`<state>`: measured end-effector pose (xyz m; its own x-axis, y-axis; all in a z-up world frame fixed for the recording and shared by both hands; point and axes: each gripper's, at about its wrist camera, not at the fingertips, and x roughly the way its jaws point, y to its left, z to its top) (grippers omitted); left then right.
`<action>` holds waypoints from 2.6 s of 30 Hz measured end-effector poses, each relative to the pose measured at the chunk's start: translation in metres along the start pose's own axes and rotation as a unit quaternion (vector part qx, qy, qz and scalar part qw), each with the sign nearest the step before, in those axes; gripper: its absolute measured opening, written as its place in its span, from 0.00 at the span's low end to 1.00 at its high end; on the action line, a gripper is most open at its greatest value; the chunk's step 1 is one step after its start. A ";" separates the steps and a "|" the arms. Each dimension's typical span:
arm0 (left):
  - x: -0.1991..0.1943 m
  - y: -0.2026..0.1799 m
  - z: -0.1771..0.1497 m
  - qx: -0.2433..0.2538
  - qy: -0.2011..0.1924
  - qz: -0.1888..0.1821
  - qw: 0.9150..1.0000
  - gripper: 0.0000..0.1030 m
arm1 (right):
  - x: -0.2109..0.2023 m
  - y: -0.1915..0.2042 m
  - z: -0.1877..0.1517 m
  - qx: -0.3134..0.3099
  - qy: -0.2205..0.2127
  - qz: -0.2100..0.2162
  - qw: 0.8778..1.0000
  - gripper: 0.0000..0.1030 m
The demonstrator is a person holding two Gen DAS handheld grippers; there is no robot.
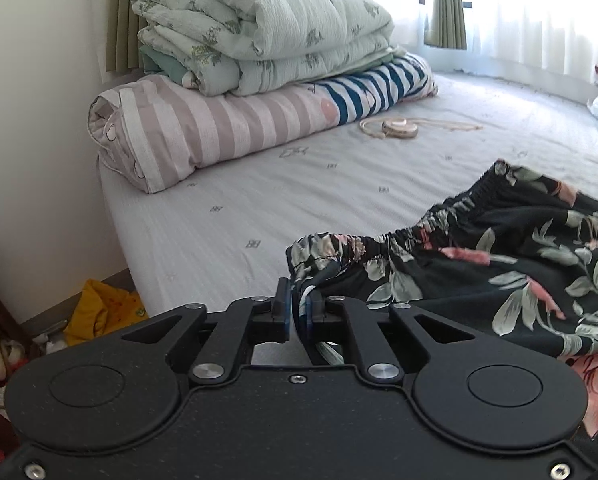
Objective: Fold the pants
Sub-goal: 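Grasp the lace-fringed leg hem with the right tool while the left holds the waistband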
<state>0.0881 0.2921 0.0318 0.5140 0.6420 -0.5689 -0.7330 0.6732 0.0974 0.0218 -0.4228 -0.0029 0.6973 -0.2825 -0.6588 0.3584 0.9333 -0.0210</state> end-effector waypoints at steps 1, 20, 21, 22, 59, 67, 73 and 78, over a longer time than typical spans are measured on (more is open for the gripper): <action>0.000 -0.001 0.000 0.001 0.003 0.003 1.000 0.16 | 0.000 -0.005 0.002 0.006 0.004 -0.013 1.000 0.99; -0.066 -0.094 0.015 0.063 -0.043 -0.178 0.981 0.15 | 0.062 0.038 0.083 0.002 0.035 0.102 0.994 0.84; -0.063 -0.103 0.012 0.072 -0.038 -0.178 0.981 0.15 | 0.070 0.036 0.086 0.001 0.042 0.095 0.995 0.84; -0.059 -0.110 0.010 0.080 -0.034 -0.176 0.980 0.15 | 0.079 0.034 0.089 0.001 0.049 0.085 0.995 0.84; 0.132 -0.242 0.114 -0.097 0.090 -0.158 0.979 0.91 | 0.263 0.022 0.251 0.185 0.127 -0.028 0.974 1.00; 0.159 -0.252 0.113 -0.114 0.089 -0.136 0.980 0.98 | 0.298 0.046 0.249 0.167 0.108 -0.094 0.975 1.00; 0.155 -0.268 0.103 -0.069 0.072 -0.105 0.990 0.82 | 0.304 0.060 0.245 0.125 0.104 -0.108 0.981 1.00; 0.144 -0.272 0.103 -0.023 0.054 -0.079 0.995 0.14 | 0.303 0.048 0.248 0.140 0.103 -0.077 0.982 0.99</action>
<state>0.4073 0.2389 0.0076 0.5762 0.4842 -0.6585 -0.6674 0.7438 -0.0370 0.4045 -0.5183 -0.0166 0.4917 -0.3370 -0.8029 0.6259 0.7779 0.0568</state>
